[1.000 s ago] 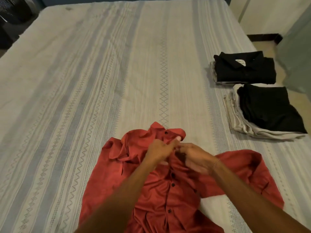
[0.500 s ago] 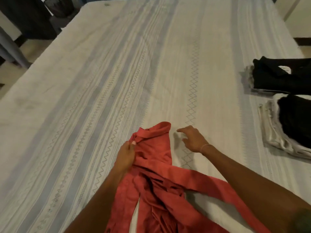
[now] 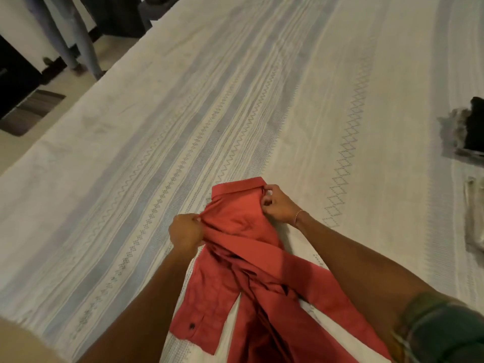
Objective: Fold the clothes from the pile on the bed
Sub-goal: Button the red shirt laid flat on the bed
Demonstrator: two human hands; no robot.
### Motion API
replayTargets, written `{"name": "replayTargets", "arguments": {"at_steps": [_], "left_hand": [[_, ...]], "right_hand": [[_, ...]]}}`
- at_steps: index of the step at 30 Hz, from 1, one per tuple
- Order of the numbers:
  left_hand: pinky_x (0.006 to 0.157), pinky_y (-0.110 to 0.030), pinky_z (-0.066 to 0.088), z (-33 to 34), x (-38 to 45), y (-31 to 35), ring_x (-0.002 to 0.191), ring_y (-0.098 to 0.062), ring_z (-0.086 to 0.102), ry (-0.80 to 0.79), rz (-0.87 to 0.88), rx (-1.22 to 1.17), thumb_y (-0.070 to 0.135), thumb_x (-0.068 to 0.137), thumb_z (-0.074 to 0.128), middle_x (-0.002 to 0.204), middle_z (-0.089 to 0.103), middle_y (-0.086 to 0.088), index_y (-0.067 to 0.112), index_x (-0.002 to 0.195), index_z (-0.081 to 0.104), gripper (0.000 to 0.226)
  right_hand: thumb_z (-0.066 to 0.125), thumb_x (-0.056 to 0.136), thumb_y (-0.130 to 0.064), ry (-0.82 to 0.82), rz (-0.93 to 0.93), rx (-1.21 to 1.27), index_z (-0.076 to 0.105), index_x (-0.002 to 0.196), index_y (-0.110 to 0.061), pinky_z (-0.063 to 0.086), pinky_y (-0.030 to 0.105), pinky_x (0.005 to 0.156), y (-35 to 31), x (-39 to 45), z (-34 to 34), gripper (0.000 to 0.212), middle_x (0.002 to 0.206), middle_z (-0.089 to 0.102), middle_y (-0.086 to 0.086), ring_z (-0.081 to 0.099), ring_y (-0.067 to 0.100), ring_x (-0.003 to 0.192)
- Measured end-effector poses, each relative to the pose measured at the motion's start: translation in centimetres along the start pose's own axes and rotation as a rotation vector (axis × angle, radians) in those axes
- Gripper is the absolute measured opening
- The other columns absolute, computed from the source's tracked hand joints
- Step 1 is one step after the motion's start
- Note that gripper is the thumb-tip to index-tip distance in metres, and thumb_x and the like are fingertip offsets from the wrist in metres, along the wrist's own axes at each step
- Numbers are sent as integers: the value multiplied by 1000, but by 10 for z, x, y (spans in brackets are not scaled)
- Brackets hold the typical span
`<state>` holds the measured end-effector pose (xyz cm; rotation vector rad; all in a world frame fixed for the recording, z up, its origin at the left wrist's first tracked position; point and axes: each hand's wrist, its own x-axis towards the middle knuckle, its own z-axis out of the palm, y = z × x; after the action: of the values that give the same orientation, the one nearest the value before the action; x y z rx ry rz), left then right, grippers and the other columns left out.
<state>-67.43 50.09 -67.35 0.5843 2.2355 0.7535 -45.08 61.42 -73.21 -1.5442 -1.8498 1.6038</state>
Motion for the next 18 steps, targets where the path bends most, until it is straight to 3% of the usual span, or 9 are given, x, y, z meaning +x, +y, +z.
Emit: {"name": "replayTargets", "arguments": {"at_steps": [2, 5, 7, 9, 11, 13, 15, 18], "left_hand": [[66, -45, 62, -1, -8, 16, 73, -29, 66, -77, -169, -358, -4, 97, 48, 89, 69, -16, 9, 90, 69, 26], [63, -37, 59, -6, -30, 53, 74, -25, 61, -273, -282, -717, -5, 101, 42, 88, 64, -14, 2, 94, 66, 26], [74, -44, 60, -12, -49, 81, 83, -28, 68, -424, -268, -718, 7, 103, 46, 95, 71, -17, 4, 105, 68, 22], [74, -44, 59, -23, -72, 111, 84, -31, 73, -532, -223, -643, 18, 98, 58, 98, 75, -19, 6, 112, 70, 22], [76, -42, 59, -36, -94, 142, 78, -29, 73, -632, -132, -576, 20, 92, 65, 90, 75, -14, 11, 106, 72, 19], [78, -40, 57, -50, -120, 172, 73, -25, 70, -707, -37, -528, 19, 89, 66, 86, 74, -9, 18, 94, 76, 11], [81, -39, 55, -67, -149, 206, 74, -23, 68, -809, 49, -486, 16, 90, 61, 89, 72, -9, 19, 88, 78, 17], [91, -43, 53, -92, -193, 249, 85, -26, 67, -946, 172, -391, 14, 86, 60, 100, 71, -14, 13, 94, 78, 19]], "right_hand": [[56, 89, 11, -51, 59, 192, 32, 141, 3, 44, 14, 61, -10, -5, 6, 58, 76, 53, -2, 51, 6, 68], [65, 81, 3, -69, 93, 398, 44, 135, 10, 50, 22, 58, -32, -20, 13, 58, 77, 55, 5, 55, 8, 61], [66, 80, -5, -70, 107, 531, 56, 124, 10, 53, 31, 66, -47, -36, 13, 47, 88, 62, 14, 60, 19, 69], [59, 91, -2, -106, 117, 619, 57, 125, 2, 52, 36, 76, -61, -54, 5, 34, 92, 67, 15, 63, 22, 76], [57, 93, 0, -143, 80, 614, 50, 137, -14, 49, 32, 75, -75, -73, -15, 47, 78, 66, 0, 60, 14, 68], [62, 92, -5, -92, 19, 513, 52, 135, -25, 44, 34, 80, -92, -100, -42, 48, 77, 67, -5, 57, 13, 76], [70, 91, -15, 43, -34, 424, 58, 125, -26, 45, 34, 85, -113, -126, -74, 39, 94, 71, -3, 61, 16, 93], [80, 85, -26, 192, -185, 284, 56, 130, -26, 51, 19, 86, -150, -168, -118, 51, 119, 63, -12, 62, 4, 108]]}}
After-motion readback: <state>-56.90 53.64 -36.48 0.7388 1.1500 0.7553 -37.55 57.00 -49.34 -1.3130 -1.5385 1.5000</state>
